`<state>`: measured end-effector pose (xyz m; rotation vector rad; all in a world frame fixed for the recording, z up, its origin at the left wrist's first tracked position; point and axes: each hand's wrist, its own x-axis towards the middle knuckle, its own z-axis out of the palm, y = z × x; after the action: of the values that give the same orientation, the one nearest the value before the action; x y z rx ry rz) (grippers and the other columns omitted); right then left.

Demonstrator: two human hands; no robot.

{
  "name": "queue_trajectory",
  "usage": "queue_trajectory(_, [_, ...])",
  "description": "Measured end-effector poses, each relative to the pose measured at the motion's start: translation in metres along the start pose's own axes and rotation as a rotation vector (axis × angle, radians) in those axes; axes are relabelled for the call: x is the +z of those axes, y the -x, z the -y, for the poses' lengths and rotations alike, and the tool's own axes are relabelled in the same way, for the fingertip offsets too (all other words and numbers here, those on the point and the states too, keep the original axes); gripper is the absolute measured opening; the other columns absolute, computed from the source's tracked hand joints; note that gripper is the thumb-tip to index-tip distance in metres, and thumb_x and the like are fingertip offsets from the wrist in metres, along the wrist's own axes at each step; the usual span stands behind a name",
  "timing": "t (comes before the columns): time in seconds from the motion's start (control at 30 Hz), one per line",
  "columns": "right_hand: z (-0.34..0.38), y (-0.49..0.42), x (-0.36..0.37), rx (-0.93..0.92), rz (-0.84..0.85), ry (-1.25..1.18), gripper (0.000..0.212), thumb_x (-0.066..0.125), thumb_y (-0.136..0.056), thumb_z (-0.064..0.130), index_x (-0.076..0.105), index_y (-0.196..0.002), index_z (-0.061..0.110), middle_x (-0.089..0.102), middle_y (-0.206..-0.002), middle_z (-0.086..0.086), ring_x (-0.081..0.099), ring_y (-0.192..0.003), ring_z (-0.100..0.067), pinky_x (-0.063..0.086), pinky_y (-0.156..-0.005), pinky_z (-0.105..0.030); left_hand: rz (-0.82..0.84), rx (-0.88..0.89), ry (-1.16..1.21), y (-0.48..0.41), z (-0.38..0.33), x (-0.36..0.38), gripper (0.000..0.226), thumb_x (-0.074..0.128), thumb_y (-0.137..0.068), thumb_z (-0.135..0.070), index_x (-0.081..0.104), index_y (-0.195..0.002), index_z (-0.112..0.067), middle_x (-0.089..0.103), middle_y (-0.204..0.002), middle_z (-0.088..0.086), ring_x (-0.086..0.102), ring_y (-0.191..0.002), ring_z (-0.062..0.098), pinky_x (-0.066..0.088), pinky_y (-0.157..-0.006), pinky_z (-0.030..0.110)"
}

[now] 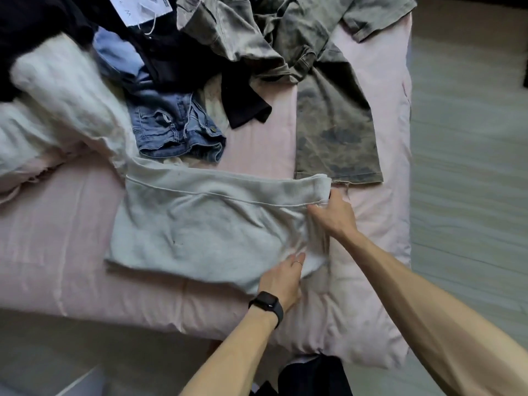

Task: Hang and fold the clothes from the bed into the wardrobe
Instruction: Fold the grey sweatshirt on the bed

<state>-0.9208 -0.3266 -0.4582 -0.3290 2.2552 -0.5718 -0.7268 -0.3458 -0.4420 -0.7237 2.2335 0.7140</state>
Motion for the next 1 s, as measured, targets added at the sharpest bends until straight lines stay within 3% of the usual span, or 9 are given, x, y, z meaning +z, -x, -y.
queue_trajectory(0.1, [0.050, 0.014, 0.001, -0.008, -0.025, 0.012, 0.045, 0.057, -0.085, 0.041, 0.046, -0.117, 0.010, 0.065, -0.118, -0.018, 0.058, -0.110, -0.040, 0.045, -0.084, -0.041, -0.125, -0.050, 0.220, 0.029, 0.039, -0.035, 0.054, 0.051, -0.084, -0.027, 0.046, -0.136, -0.040, 0.068, -0.117, 0.003, 0.063, -0.101, 0.034, 0.047, -0.073, 0.035])
queue_trajectory(0.2, [0.114, 0.025, 0.011, -0.017, -0.034, 0.017, 0.051, 0.056, -0.083, 0.046, 0.051, -0.119, 0.009, 0.066, -0.116, -0.018, 0.060, -0.108, -0.039, 0.047, -0.085, -0.040, -0.220, -0.188, 0.560, 0.056, 0.087, -0.060, 0.032, 0.053, -0.075, -0.032, 0.060, -0.107, -0.035, 0.066, -0.080, -0.008, 0.063, -0.082, 0.022, 0.041, -0.058, 0.022])
queue_trajectory(0.33, [0.207, 0.042, 0.051, -0.099, -0.003, 0.071, 0.036, 0.056, -0.074, 0.042, 0.061, -0.092, 0.012, 0.073, -0.072, -0.002, 0.068, -0.080, -0.029, 0.049, -0.066, -0.032, -0.398, -0.297, 0.799, 0.080, 0.158, -0.080, 0.022, 0.061, -0.068, -0.036, 0.055, -0.089, -0.037, 0.063, -0.080, -0.011, 0.062, -0.084, 0.023, 0.043, -0.068, 0.026])
queue_trajectory(0.5, [0.307, 0.053, 0.147, -0.176, 0.021, 0.190, 0.024, 0.059, -0.073, 0.028, 0.061, -0.058, 0.010, 0.052, -0.032, 0.006, 0.060, -0.046, -0.015, 0.045, -0.047, -0.024, -0.462, -0.423, 1.055, 0.100, 0.258, -0.088, 0.045, 0.074, -0.074, -0.025, 0.058, -0.116, -0.021, 0.070, -0.097, -0.001, 0.065, -0.088, 0.019, 0.052, -0.077, 0.026])
queue_trajectory(0.57, [0.329, 0.049, 0.188, -0.142, 0.015, 0.194, 0.023, 0.059, -0.075, 0.026, 0.065, -0.077, 0.004, 0.056, -0.036, 0.004, 0.061, -0.043, -0.010, 0.044, -0.047, -0.024, -0.454, -0.442, 1.125, 0.102, 0.294, -0.089, 0.049, 0.075, -0.076, -0.019, 0.054, -0.120, -0.017, 0.066, -0.101, 0.000, 0.059, -0.085, 0.016, 0.047, -0.067, 0.013])
queue_trajectory(0.63, [0.347, 0.045, 0.231, -0.123, 0.023, 0.215, 0.044, 0.057, -0.080, 0.031, 0.061, -0.109, -0.003, 0.075, -0.072, -0.011, 0.073, -0.074, -0.021, 0.055, -0.067, -0.031, -0.430, -0.472, 1.177, 0.102, 0.330, -0.087, 0.056, 0.075, -0.078, -0.017, 0.049, -0.129, -0.019, 0.056, -0.098, -0.009, 0.053, -0.080, 0.009, 0.040, -0.058, 0.005])
queue_trajectory(0.73, [0.361, 0.046, 0.286, -0.140, -0.039, 0.276, 0.062, 0.059, -0.089, 0.041, 0.048, -0.130, -0.004, 0.068, -0.114, -0.020, 0.065, -0.106, -0.038, 0.049, -0.086, -0.035, -0.337, -0.512, 1.177, 0.103, 0.372, -0.082, 0.062, 0.067, -0.086, -0.013, 0.039, -0.142, -0.017, 0.052, -0.112, -0.002, 0.052, -0.088, 0.013, 0.042, -0.063, 0.013])
queue_trajectory(0.87, [0.368, 0.051, 0.330, -0.033, 0.273, -0.001, 0.031, 0.062, -0.092, 0.032, 0.056, -0.105, 0.005, 0.059, -0.088, -0.011, 0.058, -0.078, -0.025, 0.046, -0.069, -0.032, -0.411, -0.606, 1.049, 0.099, 0.404, -0.075, 0.052, 0.053, -0.094, -0.008, 0.039, -0.144, -0.009, 0.052, -0.133, 0.013, 0.055, -0.116, 0.032, 0.045, -0.087, 0.029])
queue_trajectory(1.0, [0.344, 0.058, 0.308, -0.063, 0.306, -0.301, 0.022, 0.056, -0.094, 0.008, 0.065, -0.114, 0.009, 0.067, -0.094, -0.004, 0.062, -0.083, -0.021, 0.047, -0.072, -0.034, -0.848, -0.419, 0.678, 0.098, 0.396, -0.077, 0.047, 0.061, -0.090, -0.017, 0.055, -0.137, -0.011, 0.053, -0.137, 0.014, 0.057, -0.118, 0.035, 0.052, -0.092, 0.044])
